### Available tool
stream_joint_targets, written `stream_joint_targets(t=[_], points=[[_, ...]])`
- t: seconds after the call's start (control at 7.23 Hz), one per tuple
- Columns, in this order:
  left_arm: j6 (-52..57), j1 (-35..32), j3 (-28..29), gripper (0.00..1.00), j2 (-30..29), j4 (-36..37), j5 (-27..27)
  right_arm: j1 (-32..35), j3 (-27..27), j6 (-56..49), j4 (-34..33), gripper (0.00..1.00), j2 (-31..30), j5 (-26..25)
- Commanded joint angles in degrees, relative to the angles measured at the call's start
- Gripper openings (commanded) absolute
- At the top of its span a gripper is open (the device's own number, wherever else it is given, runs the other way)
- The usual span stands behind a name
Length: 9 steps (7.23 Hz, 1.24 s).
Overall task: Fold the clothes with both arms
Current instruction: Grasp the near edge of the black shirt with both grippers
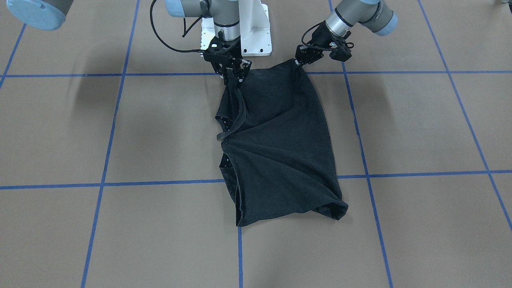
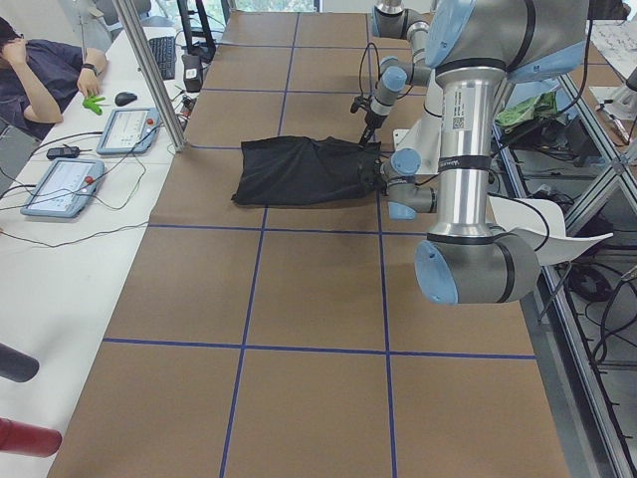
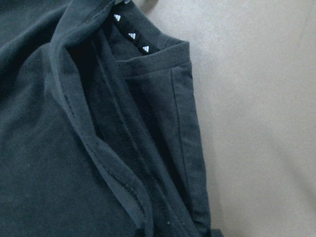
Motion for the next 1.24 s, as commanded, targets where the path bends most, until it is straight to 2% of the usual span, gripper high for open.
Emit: stream_joint_targets(t=[0.0, 0.28, 0.41, 0.55, 0.69, 0.83, 1.11], points=[[0.0, 0.0, -0.69, 0.0, 0.24, 0.09, -0.02, -0.14, 0.01, 0.0, -0.01, 0.45, -0.07, 0.0], [0.0, 0.0, -0.69, 0.0, 0.24, 0.09, -0.11, -0.14, 0.18, 0.0, -0.01, 0.41, -0.07, 0.0], [0.09, 0.0, -0.69, 0.0, 0.24, 0.09, -0.11, -0.14, 0.27, 0.0, -0.01, 0.1, 0.02, 0.09], [0.09, 0.0, -0.69, 0.0, 0.24, 0.09, -0.11, 0.03, 0.71, -0.08, -0.01, 0.0, 0.02, 0.18], [0.09, 0.0, -0.95, 0.0, 0.15, 0.09, -0.29, 0.64, 2.02, -2.26, -0.01, 0.0, -0.07, 0.7], [0.18, 0.0, -2.08, 0.0, 0.24, 0.09, -0.55, 0.82, 5.51, -3.67, -0.45, 0.0, -1.11, 1.75], [0.18, -0.09, -6.73, 0.0, 1.63, 0.09, -3.62, 0.21, 11.49, -3.69, -4.74, 0.0, -2.44, 3.6]])
